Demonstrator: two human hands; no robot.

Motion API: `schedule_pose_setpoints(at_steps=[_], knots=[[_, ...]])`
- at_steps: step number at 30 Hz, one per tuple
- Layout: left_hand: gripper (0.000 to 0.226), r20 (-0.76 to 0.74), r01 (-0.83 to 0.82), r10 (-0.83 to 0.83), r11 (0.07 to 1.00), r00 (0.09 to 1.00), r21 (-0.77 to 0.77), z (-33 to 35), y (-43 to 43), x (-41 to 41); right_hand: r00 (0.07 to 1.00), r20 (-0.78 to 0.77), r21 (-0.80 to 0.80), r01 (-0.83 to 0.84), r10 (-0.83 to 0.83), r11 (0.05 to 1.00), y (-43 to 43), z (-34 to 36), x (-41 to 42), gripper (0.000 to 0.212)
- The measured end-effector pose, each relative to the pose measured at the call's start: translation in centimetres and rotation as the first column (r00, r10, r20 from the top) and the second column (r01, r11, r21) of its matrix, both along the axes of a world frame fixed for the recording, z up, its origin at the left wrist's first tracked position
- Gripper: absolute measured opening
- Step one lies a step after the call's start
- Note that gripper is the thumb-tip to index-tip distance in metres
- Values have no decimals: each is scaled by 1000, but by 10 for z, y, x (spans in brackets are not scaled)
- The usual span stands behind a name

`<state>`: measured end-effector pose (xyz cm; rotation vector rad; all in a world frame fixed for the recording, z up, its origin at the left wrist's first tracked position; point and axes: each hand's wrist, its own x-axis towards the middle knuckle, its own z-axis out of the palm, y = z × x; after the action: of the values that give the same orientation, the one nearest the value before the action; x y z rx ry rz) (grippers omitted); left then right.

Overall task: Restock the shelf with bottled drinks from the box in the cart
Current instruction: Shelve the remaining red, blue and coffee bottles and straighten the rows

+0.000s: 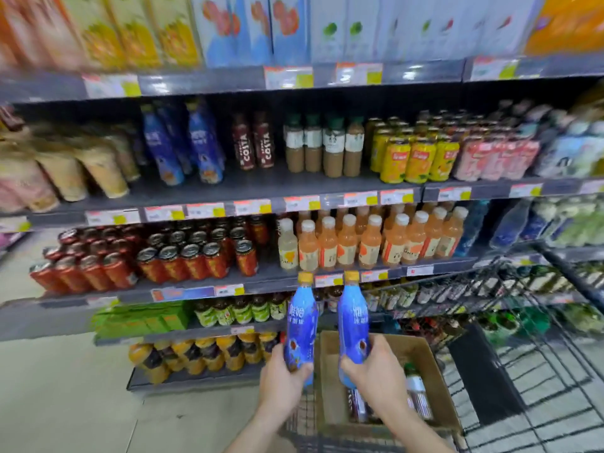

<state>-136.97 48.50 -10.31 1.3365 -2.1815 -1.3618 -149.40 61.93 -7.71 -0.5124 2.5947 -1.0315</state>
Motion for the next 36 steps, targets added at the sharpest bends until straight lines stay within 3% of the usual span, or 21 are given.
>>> schedule_pose_setpoints(at_steps=[9, 18, 28, 36], knots=[[53, -51, -178, 175, 983, 983, -47, 40, -18, 59, 989, -72, -93, -137, 131, 986, -47, 37, 29, 43], [44, -125, -273, 265, 961, 956, -49, 62, -78, 115, 955, -181, -225, -272, 234, 936, -140, 72, 60, 43], [48, -256, -235, 214, 971, 943, -53, 102, -211, 173, 946, -291, -338, -239, 140, 910, -296, 131, 83, 42], [50, -302, -236, 215, 971, 929, -33, 124, -266, 191, 942, -329, -369, -194, 68, 909, -394, 170, 46, 42]])
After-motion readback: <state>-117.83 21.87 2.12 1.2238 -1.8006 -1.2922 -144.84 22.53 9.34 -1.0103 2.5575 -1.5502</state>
